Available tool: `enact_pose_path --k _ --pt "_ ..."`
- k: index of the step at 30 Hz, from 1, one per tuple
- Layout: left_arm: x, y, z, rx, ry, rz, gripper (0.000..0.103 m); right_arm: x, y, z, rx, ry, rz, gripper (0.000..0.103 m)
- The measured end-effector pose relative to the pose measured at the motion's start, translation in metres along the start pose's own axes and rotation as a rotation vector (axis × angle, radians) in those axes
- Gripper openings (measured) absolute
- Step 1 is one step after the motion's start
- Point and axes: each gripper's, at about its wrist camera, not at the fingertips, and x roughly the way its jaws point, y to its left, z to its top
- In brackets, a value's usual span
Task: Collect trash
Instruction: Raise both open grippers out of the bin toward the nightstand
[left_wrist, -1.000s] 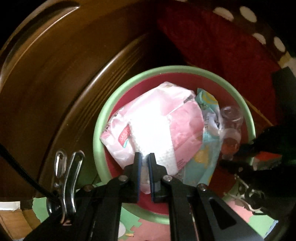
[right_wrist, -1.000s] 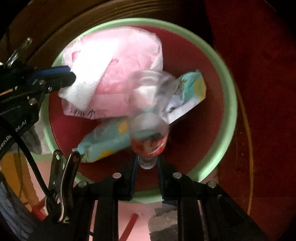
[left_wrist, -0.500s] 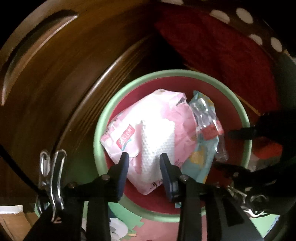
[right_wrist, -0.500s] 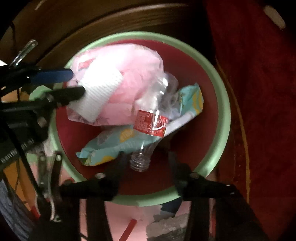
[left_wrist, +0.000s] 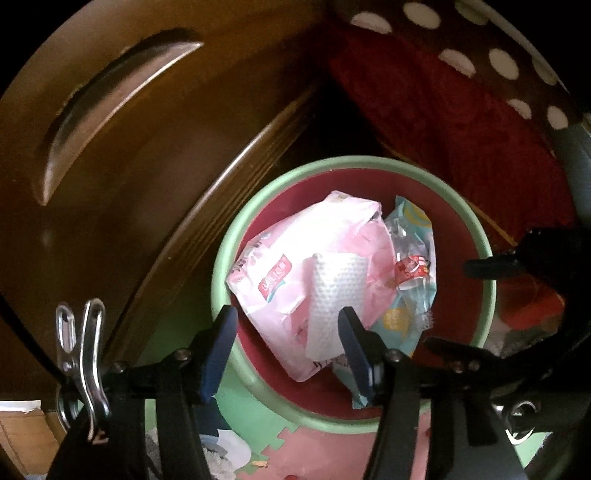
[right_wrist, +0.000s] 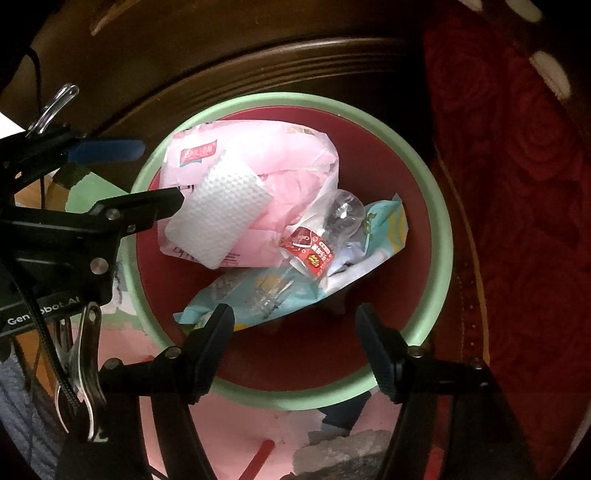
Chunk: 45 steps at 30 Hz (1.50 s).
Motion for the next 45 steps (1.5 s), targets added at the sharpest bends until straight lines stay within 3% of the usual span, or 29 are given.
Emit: enact_pose_path --k 14,22,32,41,45 --pt "-0.061 -0.009 -0.002 0.048 -0.098 0.112 0.060 -0.033 -0.004 0.009 0.003 -0.037 0.083 0.074" --pt "-0.086 -0.014 -0.003 0.098 -0.159 0.174 0.060 -0.038 -0.007 0.008 0.026 -0.045 0.184 0.076" --pt "-0.106 -0.002 0.001 0.066 -0.178 0.139 0.060 -0.047 -0.016 0.004 0.040 -0.074 0.225 0.076" --pt "-0.142 -0.001 0.008 0.072 -0.254 0.046 0.060 -0.097 -0.026 0.005 0.043 -0.205 0.258 0.076" --pt "-0.160 0.001 0.011 0.061 -0.292 -0.001 0.060 -0.129 -0.031 0.007 0.035 -0.312 0.266 0.077"
